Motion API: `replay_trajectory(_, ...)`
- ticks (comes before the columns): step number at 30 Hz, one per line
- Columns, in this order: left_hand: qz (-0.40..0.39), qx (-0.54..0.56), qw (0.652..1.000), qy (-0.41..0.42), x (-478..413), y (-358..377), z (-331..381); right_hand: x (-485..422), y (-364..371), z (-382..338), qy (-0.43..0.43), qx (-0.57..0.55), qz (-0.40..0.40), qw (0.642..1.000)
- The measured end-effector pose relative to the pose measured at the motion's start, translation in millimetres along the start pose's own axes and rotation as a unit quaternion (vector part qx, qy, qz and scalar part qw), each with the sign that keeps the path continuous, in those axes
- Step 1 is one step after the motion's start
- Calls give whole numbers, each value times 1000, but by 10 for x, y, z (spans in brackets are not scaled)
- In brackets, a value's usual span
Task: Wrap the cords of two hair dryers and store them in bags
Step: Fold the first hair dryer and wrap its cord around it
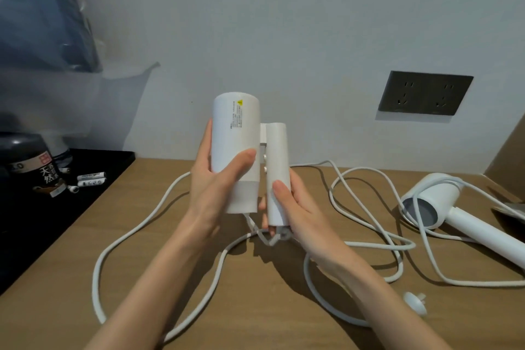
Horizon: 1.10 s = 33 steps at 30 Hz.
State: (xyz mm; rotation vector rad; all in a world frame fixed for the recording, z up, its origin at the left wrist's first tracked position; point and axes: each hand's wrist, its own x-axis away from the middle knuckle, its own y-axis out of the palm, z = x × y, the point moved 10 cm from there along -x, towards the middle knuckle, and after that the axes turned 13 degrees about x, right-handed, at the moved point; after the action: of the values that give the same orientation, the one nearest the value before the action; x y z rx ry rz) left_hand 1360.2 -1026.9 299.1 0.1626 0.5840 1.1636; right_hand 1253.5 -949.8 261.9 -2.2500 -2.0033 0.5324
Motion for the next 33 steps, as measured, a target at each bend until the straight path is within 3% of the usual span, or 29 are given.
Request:
replay_trajectory(3,-14,46,999,-21,-83,-111,79,20,168,-17,6,-22,-83,996)
replay_trajectory(7,-13,142,981,-128,-60,-180,-43,75,380,28,-5,63,-171,983)
replay_trajectory(11,11,178,971,-157,-29,-231,-101,66,269,37,-8,214,-147,966)
replay_trajectory(13,-2,168,972,-166,-24,-228,-103,68,182,9,-40,327,-127,936)
replay_trajectory(16,-35,139,971,-193,31,-163,-136,80,87,109,-7,434,-134,891)
replay_trajectory(20,-80,96,969,-215,104,-56,-176,138,-39,120,28,414,-151,897)
replay_trajectory(26,-186,26,958,-217,183,156,-162,54,-186,146,-6,342,-156,927)
replay_trajectory(33,-293,-59,932,-207,282,330,-279,79,-359,90,-5,343,-154,927)
